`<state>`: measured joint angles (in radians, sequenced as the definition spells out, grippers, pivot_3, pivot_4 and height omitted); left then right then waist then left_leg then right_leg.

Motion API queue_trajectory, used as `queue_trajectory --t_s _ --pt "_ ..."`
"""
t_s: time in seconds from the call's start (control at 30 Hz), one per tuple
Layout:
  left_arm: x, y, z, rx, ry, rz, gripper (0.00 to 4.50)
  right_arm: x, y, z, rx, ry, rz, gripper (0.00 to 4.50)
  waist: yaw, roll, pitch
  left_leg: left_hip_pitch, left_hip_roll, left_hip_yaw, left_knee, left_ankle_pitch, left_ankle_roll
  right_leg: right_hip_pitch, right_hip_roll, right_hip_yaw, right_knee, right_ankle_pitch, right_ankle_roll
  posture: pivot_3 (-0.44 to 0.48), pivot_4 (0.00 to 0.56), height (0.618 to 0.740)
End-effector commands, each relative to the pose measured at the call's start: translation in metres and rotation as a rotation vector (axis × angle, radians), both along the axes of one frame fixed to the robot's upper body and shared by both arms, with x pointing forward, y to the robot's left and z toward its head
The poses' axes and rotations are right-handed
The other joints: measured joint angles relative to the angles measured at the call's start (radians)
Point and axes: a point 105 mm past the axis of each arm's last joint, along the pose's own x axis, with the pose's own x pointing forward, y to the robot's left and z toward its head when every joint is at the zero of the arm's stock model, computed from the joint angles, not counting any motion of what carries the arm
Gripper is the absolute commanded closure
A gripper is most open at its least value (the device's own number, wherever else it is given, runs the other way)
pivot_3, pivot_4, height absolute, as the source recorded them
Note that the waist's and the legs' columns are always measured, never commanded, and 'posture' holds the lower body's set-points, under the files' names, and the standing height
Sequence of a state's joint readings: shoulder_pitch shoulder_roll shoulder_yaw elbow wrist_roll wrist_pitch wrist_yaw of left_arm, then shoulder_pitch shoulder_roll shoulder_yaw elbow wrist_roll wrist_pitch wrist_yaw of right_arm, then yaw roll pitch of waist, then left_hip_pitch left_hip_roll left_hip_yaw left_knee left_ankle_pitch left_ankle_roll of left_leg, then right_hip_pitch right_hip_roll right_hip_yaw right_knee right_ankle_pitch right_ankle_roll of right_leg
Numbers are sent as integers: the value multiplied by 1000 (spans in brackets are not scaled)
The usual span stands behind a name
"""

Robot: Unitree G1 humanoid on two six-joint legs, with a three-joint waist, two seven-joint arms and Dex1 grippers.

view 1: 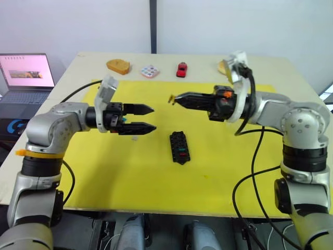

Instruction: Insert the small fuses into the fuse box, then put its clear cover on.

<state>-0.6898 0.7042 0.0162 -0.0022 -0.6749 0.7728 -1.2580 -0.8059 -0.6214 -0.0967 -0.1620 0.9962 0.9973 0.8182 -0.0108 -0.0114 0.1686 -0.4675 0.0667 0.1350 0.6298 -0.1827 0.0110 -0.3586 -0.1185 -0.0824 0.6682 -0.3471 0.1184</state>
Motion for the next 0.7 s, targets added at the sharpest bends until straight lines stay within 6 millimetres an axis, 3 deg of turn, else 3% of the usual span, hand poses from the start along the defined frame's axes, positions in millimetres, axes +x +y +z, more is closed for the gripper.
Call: queue_trajectory --t_s 0.03,0.2,0.33,0.53,0.7 --pt "2 13 4 37 -87 60 20 0 -9 0 -80 -122 -3 4500 -1 0 0 0 0 0 0 0 0 0 0 0 0 0 0 0 150 740" --pt "-2 30 -14 164 -142 98 20 4 -13 -10 -157 -204 6 4500 -5 0 0 0 0 1 -1 0 0 -1 0 0 0 0 0 0 150 740" --pt "-18 36 -23 251 -143 63 20 -6 -9 -38 -295 -253 88 4500 -1 0 0 -1 0 1 -1 0 -1 -2 0 0 -1 0 0 0 150 740" --pt "-30 30 -45 292 -130 34 20 -6 -3 -74 -380 -287 135 4500 -2 0 0 0 0 1 0 0 -1 -5 0 0 -1 0 0 0 150 740" --pt "-36 19 -47 258 -119 18 20 0 -3 -92 -425 -317 148 4500 0 0 0 -1 0 1 0 0 -1 -4 0 0 0 0 0 0 150 740"
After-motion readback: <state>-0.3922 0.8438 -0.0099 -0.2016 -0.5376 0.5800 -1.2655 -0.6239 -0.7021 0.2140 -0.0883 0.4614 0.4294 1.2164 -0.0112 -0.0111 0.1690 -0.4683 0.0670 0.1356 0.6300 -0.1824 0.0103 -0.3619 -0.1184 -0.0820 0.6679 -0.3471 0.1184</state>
